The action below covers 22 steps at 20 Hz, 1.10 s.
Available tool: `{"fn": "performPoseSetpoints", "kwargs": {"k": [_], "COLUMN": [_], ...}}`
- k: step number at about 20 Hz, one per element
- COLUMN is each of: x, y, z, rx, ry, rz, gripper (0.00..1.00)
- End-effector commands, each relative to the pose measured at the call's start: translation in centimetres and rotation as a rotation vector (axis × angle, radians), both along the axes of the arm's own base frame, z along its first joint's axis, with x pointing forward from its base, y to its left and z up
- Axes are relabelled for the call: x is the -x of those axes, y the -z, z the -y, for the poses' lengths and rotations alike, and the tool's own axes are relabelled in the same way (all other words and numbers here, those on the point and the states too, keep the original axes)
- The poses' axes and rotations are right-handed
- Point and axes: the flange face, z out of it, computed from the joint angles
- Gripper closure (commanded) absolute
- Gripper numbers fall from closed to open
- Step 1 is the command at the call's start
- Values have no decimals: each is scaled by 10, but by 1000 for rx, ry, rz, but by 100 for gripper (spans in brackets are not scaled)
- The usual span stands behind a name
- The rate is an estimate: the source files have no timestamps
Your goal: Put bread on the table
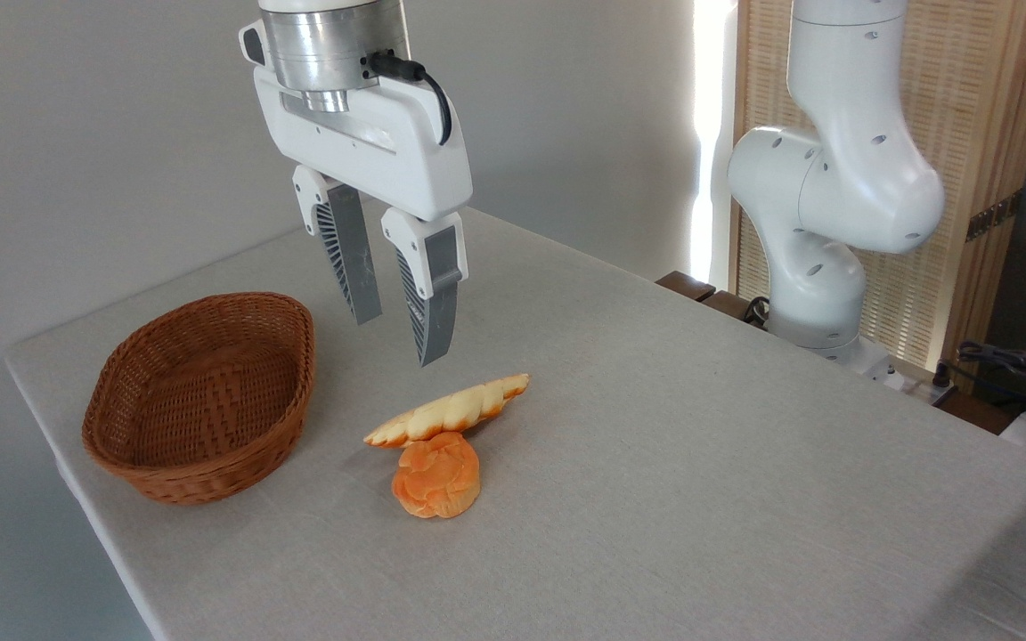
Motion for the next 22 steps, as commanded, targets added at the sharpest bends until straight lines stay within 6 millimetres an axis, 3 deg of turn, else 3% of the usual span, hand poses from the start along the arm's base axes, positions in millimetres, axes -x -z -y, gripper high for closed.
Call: {"fn": "performPoseSetpoints", "kwargs": {"k": [1, 22], "x": [-1, -1], "y": [-2, -2], "z": [1, 0], "rx": [-15, -10], "ry": [-19, -7], "rz": [-19, -21], "gripper": [0, 0]}}
